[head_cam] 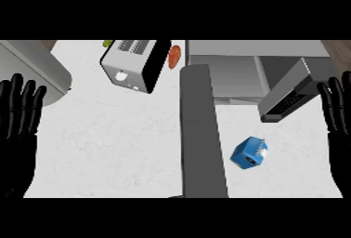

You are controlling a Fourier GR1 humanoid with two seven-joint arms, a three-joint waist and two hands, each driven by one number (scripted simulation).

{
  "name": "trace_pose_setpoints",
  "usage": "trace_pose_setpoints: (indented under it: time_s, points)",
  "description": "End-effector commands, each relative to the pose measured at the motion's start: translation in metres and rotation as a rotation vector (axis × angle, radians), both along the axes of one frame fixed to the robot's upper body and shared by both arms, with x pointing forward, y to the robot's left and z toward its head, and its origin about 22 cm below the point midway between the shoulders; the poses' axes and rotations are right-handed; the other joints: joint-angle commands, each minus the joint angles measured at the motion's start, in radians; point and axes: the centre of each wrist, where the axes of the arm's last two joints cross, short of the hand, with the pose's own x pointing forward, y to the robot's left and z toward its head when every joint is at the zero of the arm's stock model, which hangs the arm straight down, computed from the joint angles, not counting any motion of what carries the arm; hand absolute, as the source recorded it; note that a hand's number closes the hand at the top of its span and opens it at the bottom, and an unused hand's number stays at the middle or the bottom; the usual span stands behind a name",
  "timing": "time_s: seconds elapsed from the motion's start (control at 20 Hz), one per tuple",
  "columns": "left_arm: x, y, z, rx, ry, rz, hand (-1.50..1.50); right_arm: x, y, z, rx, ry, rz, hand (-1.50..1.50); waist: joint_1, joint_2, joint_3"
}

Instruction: Pick up the milk, place it into the microwave and close the microwave

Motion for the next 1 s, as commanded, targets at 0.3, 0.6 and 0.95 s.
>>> trace_pose_setpoints:
  time_s: [0.3, 0.6, 0.95]
  points:
    - [0.014, -0.004, -0.034, -0.086, 0.103, -0.105, -1.5, 0.004, 0.052, 0.015, 0.155, 0.128, -0.081, -1.5, -0.001, 0.008, 0.011]
    - [-0.007, 0.007, -0.015, -0.088, 0.106, -0.106, -1.5, -0.008, 0.051, 0.007, 0.161, 0.152, -0.115, -1.5, -0.004, 0.007, 0.013]
    - [-0.024, -0.004, -0.037, -0.111, 0.098, -0.098, -1.5, 0.005, 0.035, -0.023, 0.143, 0.203, -0.172, -1.5, -0.003, 0.007, 0.013]
